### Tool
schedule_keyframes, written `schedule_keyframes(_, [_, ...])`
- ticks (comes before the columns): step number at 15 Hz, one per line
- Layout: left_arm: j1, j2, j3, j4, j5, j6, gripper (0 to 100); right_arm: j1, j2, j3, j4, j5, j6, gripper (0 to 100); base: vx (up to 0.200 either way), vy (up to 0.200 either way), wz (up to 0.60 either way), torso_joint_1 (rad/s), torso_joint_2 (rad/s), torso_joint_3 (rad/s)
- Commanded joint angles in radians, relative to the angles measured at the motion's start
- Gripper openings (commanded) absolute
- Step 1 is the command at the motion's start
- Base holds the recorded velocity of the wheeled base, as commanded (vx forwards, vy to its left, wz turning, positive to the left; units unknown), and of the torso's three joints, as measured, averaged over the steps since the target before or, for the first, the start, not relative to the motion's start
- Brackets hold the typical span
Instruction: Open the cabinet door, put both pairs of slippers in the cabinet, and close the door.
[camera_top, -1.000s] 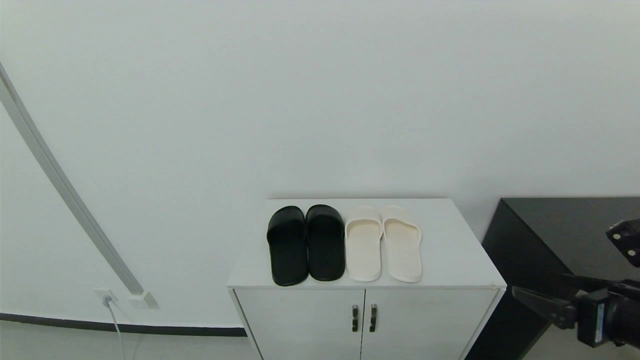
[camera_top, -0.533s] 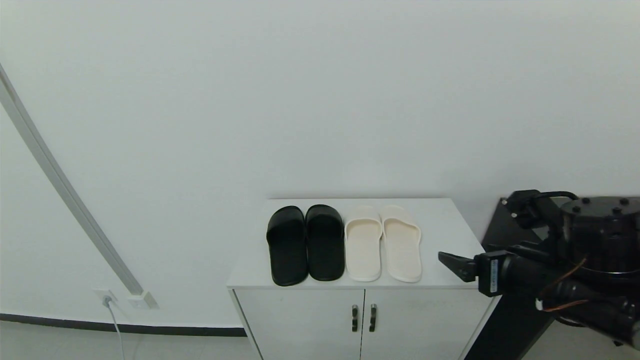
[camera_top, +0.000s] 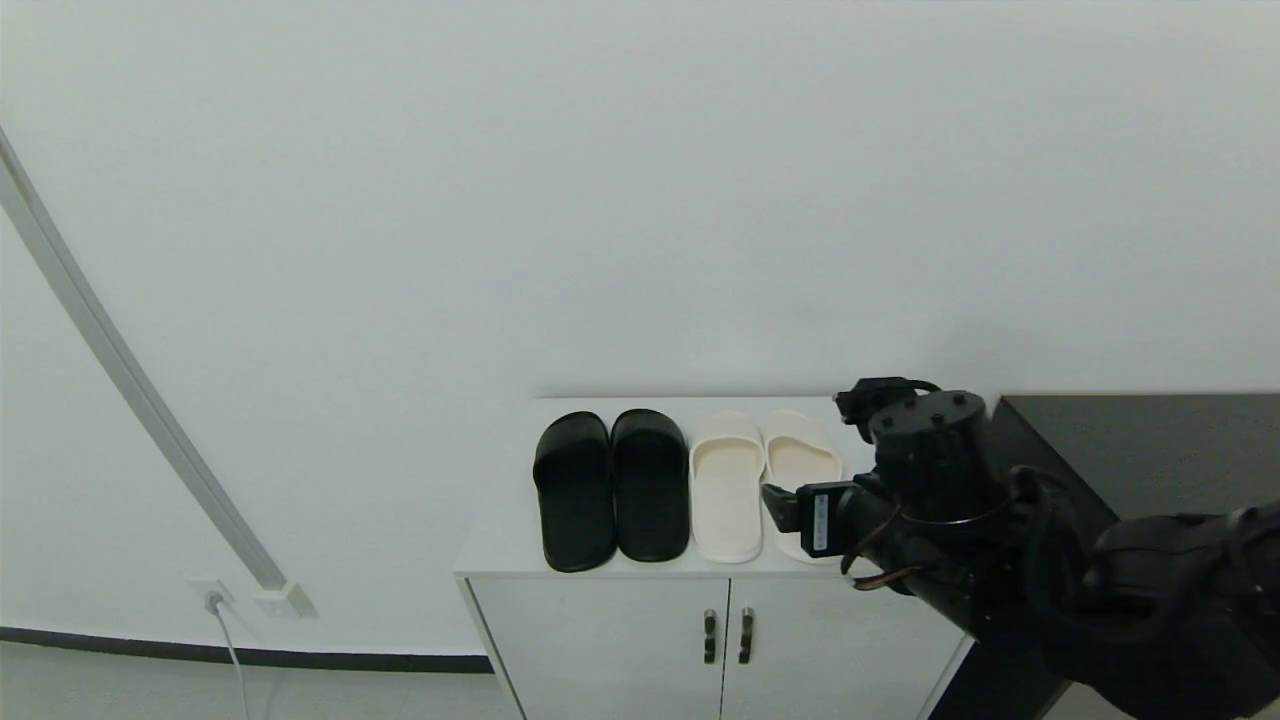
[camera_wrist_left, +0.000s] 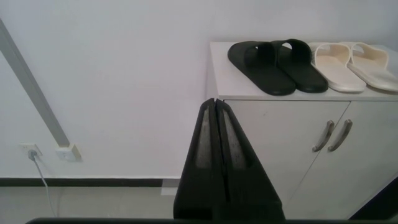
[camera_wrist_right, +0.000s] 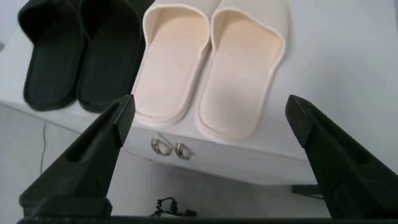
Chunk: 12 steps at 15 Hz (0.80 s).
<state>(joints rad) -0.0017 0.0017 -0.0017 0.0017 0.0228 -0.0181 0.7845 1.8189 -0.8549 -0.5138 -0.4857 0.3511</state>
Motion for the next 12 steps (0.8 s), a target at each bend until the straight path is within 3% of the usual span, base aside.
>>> schedule_keyframes(1, [0.000,0.000,0.000,0.000,0.000,0.000,0,0.012,0.112,-0.062,-0.002,-0.016,0.020,100,0.000,0.000,0.00,0.000,0.00,0.000])
schedule_keyframes(12, [0.000,0.000,0.000,0.000,-0.001,0.001,0,-0.034,0.442,-0.305,-0.118,-0.168,0.042,100,0.000,0.000,0.00,0.000,0.00,0.000])
